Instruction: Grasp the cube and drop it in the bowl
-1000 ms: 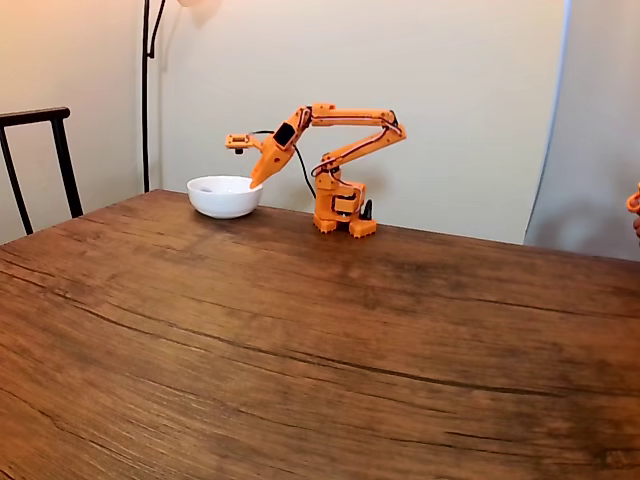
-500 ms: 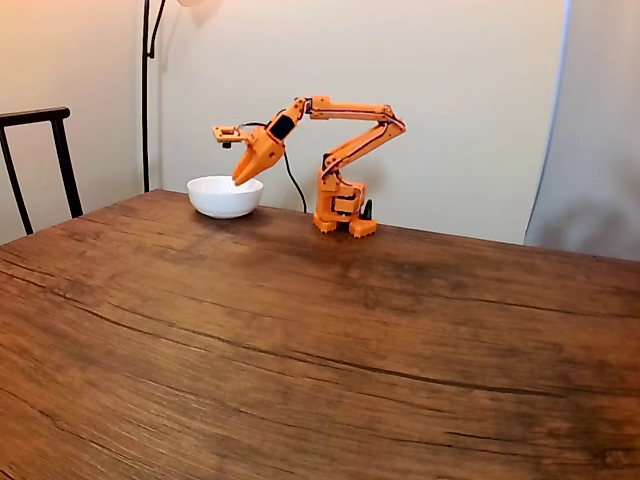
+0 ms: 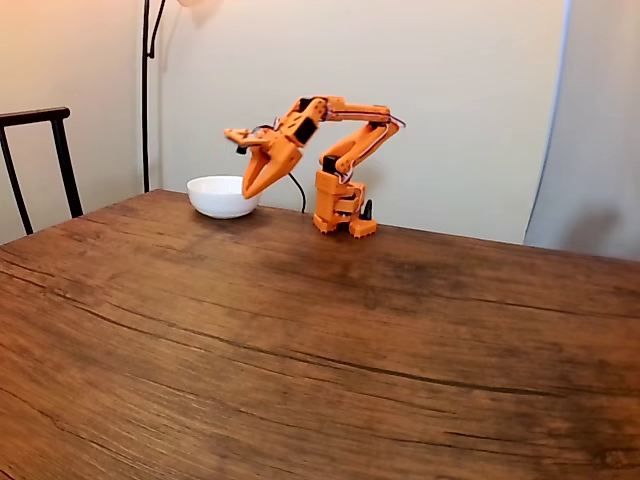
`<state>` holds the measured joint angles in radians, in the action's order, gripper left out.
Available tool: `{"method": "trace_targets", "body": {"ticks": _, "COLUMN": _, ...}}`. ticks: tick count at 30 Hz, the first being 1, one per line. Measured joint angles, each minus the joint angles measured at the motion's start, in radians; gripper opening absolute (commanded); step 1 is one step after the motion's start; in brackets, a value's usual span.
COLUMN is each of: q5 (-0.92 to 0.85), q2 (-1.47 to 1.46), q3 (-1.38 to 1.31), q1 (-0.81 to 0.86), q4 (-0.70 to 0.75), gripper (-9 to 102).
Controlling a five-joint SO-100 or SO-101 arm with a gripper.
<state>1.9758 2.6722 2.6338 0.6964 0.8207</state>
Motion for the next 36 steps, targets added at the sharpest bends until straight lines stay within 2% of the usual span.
{"method": "trace_targets", "body": {"ticks": 6, "q5": -0.018, "q2": 0.167, "q3": 0.026, "q1": -0.189, "q4": 0.0, "gripper": -1}}
{"method": "trace_targets", "body": {"ticks": 16, "q5": -0.018, "q2": 0.534, "q3": 0.222, "q1": -0.442, "q4": 0.0, "gripper": -1}}
{"method": "trace_targets", "body": {"ticks": 24, "q5": -0.017, "q2": 0.652, "q3": 0.368, "q1": -0.545, "q4": -0.003, "gripper": -1}}
{"method": "trace_targets", "body": {"ticks": 29, "q5": -0.021, "q2": 0.646, "q3": 0.469, "q1": -0.551, "q4": -0.002, "gripper": -1}}
{"method": "trace_targets", "body": {"ticks": 36, "q5": -0.081, "q2": 0.646, "q3": 0.482, "q1": -0.52, "q4": 0.009, "gripper": -1}}
